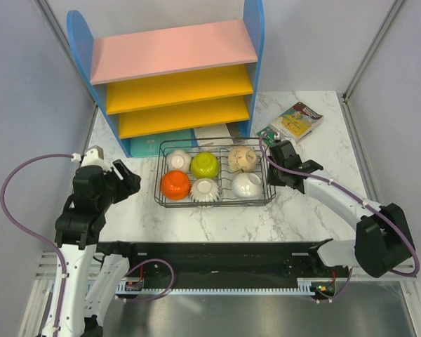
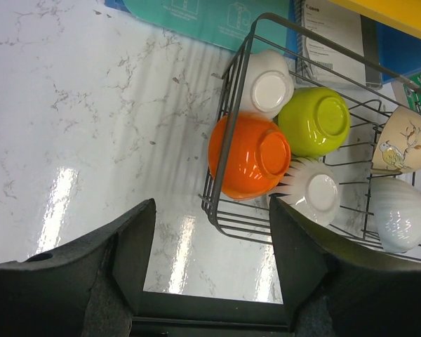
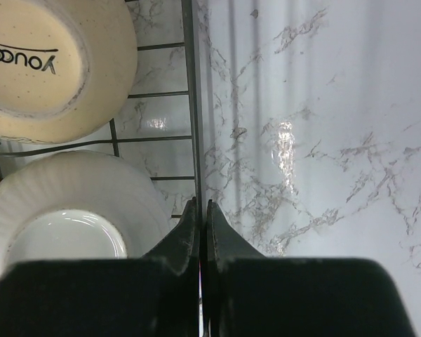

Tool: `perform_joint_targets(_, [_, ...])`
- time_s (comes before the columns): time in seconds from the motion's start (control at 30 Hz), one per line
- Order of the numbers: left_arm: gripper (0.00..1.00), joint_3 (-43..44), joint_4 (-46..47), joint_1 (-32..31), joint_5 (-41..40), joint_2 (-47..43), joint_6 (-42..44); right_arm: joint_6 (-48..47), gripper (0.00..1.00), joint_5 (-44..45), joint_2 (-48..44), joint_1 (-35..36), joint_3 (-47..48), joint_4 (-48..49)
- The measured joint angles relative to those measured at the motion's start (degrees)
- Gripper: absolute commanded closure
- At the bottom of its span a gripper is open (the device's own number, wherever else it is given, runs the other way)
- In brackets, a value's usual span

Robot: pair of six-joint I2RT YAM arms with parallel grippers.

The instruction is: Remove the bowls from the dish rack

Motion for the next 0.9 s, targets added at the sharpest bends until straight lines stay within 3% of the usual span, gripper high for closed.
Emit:
perform_joint_targets(0.33, [0.29,0.00,0.22,0.00,0.31,0.15,0.02,-0.55,0.96,-0.79,-0.85,-0.46,-1.29,0.94])
perform_joint_targets(0.43, [0.29,0.00,0.42,0.00,0.42,0.37,0.07,-0.59,0.89,-0.96,-0.92,-0.55,-1.44,1.14])
perform_joint_targets(0.57, [0.29,0.00,0.76,0.00,0.50,0.83,0.57,-0.46,0.68,-0.96,-1.18,-0.59,-1.77,1.62])
perform_joint_targets(0.63, [0.29,0.00,0.83,0.00,0.66,1.40,0.70,-0.46,0.64,-0.55,-1.57,-0.76,-2.29,1.79])
perform_joint_targets(0.77, [0.30,0.02,0.85,0.00,1.84,2.84,0.74,-0.63,0.48,0.48,-3.28,-1.18,-3.56,1.27])
perform_joint_targets(0.9, [0.29,0.00,0.90,0.00,2.69,3.61,0.76,-1.53,0.41,1.49,-4.81,-1.44,-3.74,-1.11])
